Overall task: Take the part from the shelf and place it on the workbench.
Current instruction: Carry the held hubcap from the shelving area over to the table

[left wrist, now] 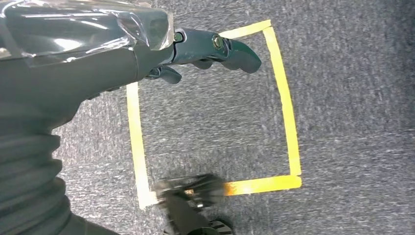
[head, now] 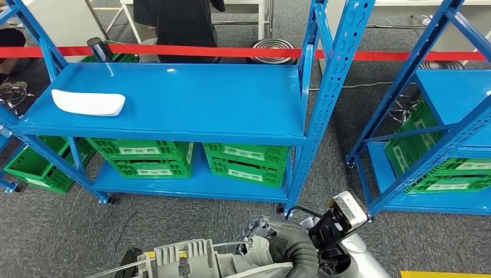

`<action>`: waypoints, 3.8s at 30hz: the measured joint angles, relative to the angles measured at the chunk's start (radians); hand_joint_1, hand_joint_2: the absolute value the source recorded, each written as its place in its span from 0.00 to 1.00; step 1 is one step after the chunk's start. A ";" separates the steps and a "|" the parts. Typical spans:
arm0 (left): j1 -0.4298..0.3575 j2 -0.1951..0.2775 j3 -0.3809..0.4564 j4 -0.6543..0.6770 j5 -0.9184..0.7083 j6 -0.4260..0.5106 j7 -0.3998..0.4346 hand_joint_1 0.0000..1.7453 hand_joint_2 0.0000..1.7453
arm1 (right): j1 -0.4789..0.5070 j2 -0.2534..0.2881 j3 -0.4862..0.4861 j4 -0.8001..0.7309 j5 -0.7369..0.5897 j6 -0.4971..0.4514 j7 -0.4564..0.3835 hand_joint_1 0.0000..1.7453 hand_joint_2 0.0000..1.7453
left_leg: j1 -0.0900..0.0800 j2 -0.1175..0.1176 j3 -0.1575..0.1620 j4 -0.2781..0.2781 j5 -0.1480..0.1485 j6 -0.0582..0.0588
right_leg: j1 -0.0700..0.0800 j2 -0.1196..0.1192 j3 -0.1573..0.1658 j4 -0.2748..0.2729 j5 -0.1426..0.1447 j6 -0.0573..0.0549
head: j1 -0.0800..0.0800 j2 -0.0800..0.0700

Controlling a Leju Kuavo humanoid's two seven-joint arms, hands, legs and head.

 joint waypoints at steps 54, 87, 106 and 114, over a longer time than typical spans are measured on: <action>-0.033 -0.028 0.003 0.037 -0.026 -0.047 0.006 0.00 1.00 | -0.028 -0.001 0.017 0.016 0.046 0.026 -0.057 1.00 1.00 | -0.018 0.007 0.049 -0.301 0.243 0.050 | 0.017 0.000 0.129 -0.048 -0.086 0.011 | 0.009 0.000; -0.025 -0.033 0.016 0.042 -0.022 -0.038 -0.002 0.00 1.00 | -0.027 -0.003 0.019 0.005 0.070 0.038 -0.058 1.00 1.00 | -0.013 -0.002 0.027 -0.261 0.190 0.039 | 0.014 -0.006 0.132 -0.070 -0.063 -0.007 | 0.019 0.000; -0.022 -0.029 0.035 0.035 -0.018 -0.030 -0.010 0.00 1.00 | -0.028 -0.006 0.018 0.003 0.073 0.042 -0.070 1.00 1.00 | -0.010 0.000 0.115 -0.281 0.145 0.086 | 0.001 -0.005 -0.109 0.260 -0.149 0.029 | 0.018 0.000; -0.021 -0.033 0.040 0.034 -0.023 -0.032 -0.012 0.00 1.00 | -0.034 -0.007 0.017 -0.002 0.074 0.044 -0.074 1.00 1.00 | -0.028 0.000 0.031 -0.286 0.243 0.071 | 0.035 -0.008 0.174 -0.059 -0.122 0.005 | 0.016 0.000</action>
